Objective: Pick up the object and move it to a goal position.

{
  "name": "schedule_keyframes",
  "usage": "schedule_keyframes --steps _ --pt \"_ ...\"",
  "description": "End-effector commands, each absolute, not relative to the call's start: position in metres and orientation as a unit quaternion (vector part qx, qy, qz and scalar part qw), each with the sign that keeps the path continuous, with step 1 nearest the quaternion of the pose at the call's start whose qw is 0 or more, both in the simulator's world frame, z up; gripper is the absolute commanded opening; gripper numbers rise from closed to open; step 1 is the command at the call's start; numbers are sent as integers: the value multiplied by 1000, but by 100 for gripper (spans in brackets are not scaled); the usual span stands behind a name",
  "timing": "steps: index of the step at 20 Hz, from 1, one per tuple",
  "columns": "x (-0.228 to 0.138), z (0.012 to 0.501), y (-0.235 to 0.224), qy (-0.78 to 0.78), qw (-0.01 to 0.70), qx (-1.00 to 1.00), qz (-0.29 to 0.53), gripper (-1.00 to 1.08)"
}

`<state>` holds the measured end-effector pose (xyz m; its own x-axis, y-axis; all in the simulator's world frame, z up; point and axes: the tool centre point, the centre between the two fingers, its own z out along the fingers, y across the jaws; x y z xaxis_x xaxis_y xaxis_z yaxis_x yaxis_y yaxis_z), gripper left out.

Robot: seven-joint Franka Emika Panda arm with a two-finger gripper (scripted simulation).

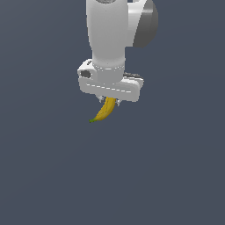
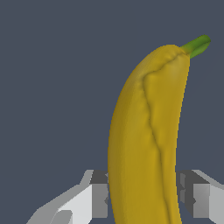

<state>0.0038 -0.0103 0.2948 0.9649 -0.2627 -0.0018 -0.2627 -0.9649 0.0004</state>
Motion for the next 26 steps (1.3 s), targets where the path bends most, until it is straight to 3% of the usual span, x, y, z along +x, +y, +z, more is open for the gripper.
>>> schedule_keyframes --steps 1,14,26 --pt "-5 325 -3 -133 0 991 0 -100" --pt "-41 456 31 -133 1 991 0 -100" --pt "-50 499 42 -133 0 991 0 -100"
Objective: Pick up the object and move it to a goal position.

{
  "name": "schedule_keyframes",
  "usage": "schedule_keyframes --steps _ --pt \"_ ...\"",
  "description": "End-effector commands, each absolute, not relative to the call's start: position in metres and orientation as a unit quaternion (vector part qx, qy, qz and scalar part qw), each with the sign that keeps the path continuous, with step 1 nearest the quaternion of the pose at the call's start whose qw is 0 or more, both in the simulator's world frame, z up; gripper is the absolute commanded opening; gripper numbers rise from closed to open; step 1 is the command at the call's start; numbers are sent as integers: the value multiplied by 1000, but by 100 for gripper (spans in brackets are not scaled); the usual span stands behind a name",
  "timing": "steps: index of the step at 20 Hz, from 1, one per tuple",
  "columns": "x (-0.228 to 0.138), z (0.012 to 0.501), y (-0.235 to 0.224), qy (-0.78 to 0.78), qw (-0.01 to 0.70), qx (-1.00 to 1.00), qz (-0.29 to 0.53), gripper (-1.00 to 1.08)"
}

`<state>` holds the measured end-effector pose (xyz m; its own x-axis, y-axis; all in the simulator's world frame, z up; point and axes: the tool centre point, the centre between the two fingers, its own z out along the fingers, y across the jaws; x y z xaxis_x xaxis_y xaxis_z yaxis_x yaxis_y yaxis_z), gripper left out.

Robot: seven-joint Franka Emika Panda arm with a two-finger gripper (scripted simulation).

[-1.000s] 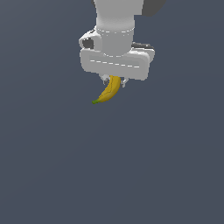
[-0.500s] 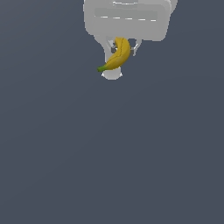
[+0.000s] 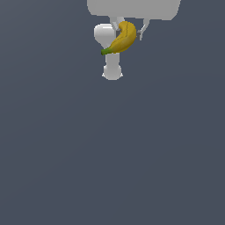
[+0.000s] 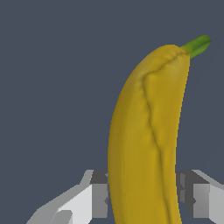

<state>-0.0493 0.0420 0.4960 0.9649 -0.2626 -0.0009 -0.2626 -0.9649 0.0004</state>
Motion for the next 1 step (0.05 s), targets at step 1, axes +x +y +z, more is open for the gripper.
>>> schedule_keyframes --steps 1 --pt "-50 499 42 -133 0 991 0 -100"
